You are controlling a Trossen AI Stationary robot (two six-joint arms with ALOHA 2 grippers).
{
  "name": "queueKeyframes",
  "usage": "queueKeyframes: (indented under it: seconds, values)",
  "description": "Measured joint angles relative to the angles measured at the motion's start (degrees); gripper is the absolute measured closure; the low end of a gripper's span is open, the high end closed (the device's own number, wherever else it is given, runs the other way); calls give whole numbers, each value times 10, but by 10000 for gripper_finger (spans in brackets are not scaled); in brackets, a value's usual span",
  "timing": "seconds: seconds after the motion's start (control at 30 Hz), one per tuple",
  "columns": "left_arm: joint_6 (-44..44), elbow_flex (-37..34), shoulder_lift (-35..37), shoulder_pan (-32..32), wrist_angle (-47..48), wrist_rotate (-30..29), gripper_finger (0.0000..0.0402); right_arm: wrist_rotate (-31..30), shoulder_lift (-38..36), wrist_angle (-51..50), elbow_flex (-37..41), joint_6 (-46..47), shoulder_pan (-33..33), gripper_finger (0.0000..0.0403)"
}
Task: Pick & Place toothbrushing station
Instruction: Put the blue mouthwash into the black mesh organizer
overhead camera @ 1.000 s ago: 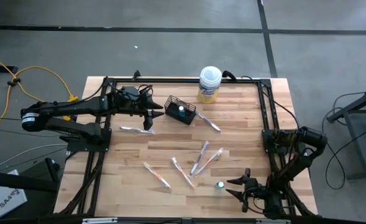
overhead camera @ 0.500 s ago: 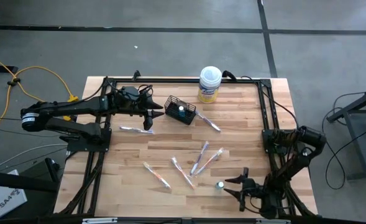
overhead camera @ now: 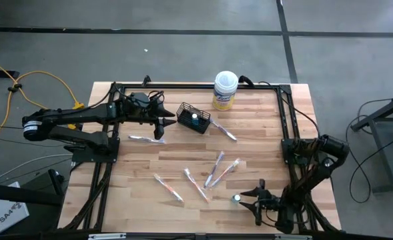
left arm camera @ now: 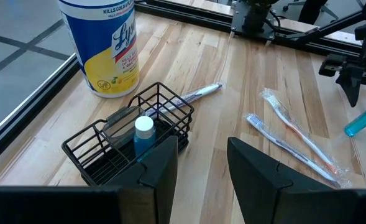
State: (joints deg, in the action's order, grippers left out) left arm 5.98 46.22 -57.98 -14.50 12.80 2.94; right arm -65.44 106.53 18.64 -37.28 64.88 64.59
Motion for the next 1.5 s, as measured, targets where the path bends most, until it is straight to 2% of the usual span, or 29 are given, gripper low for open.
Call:
queueKeyframes:
  seconds: [0.23, 0.4, 0.9, 1.5]
  values:
    - [0, 0, 0, 0, 0, 0, 266, -18, 64, 62, -6, -2, -1, 227]
    - [0, 0, 0, 0, 0, 0, 266, -46, 93, 65, -31, -15, -1, 227]
    - [0, 0, 0, 0, 0, 0, 266, 24, 94, 64, -34, -16, -47, 227]
    - [0, 0, 0, 0, 0, 0, 266, 29, 94, 50, -34, 14, -39, 227]
